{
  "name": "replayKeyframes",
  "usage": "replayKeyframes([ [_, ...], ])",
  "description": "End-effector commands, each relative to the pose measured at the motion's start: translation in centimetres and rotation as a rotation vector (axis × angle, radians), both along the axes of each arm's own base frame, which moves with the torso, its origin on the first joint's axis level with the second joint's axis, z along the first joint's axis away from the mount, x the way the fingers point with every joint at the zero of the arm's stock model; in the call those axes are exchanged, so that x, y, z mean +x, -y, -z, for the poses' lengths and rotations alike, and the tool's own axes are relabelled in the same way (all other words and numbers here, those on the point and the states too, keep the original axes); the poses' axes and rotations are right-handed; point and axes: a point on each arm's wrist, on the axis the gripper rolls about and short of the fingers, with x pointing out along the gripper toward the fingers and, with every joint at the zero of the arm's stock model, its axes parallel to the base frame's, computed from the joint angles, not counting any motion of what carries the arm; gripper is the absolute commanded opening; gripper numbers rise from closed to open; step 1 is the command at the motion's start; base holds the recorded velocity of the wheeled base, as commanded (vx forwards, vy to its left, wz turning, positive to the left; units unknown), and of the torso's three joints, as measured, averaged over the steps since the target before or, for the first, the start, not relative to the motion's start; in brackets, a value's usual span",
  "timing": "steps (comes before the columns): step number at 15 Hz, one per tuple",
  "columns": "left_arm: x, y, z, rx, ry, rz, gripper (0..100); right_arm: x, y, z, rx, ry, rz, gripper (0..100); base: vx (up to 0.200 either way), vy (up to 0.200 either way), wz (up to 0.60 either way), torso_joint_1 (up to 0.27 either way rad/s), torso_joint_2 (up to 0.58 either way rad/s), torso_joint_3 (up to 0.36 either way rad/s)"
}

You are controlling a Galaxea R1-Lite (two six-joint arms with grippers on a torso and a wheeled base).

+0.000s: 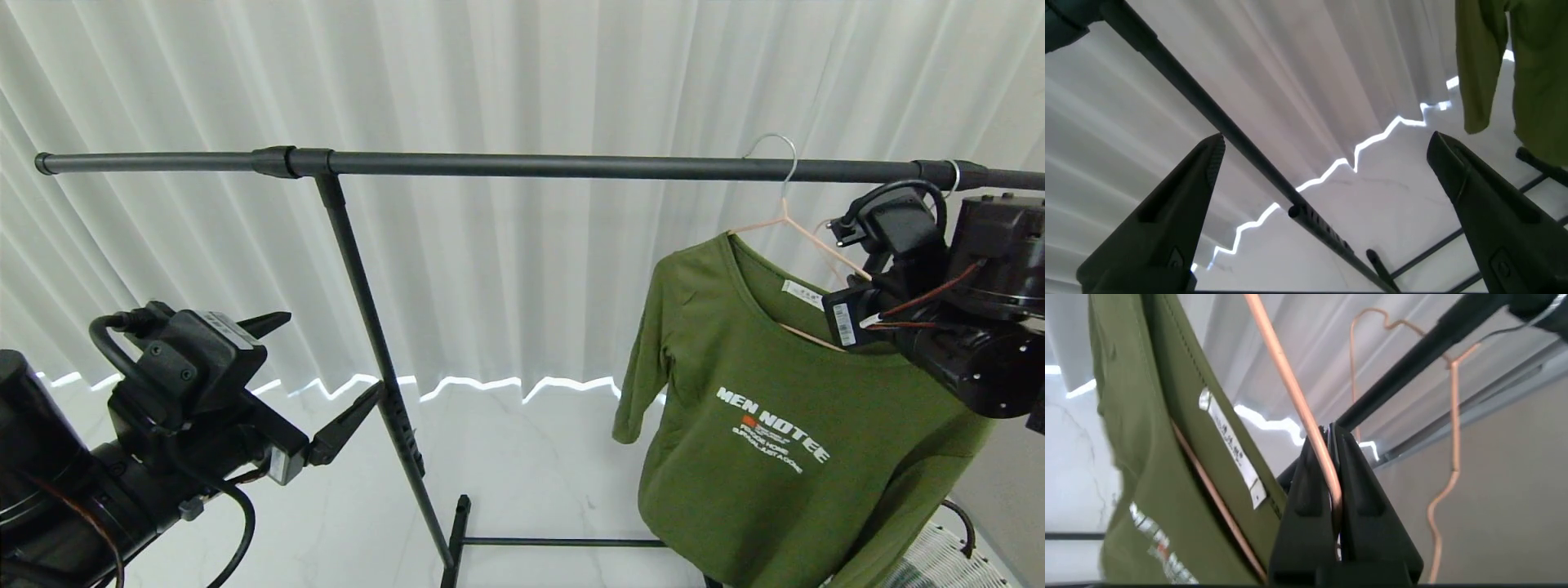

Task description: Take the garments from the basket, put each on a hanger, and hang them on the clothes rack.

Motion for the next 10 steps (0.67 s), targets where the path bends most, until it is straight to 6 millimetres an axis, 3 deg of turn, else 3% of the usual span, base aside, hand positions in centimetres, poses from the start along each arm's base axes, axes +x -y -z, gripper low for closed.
replayKeyframes([
  [1, 0.0, 0.0, 0.0, 0.001, -0.002, 0.000, 100, 0.6, -0.3, 0.8, -0.010, -0.026, 0.001, 0, 0.000, 0.000, 0.00, 0.000, 0.00, 0.000],
  [10, -0.3, -0.1, 0.2, 0.001, -0.003, 0.000, 100, 2.5, -1.4, 0.6, 0.007, -0.015, 0.000, 0, 0.000, 0.000, 0.00, 0.000, 0.00, 0.000],
])
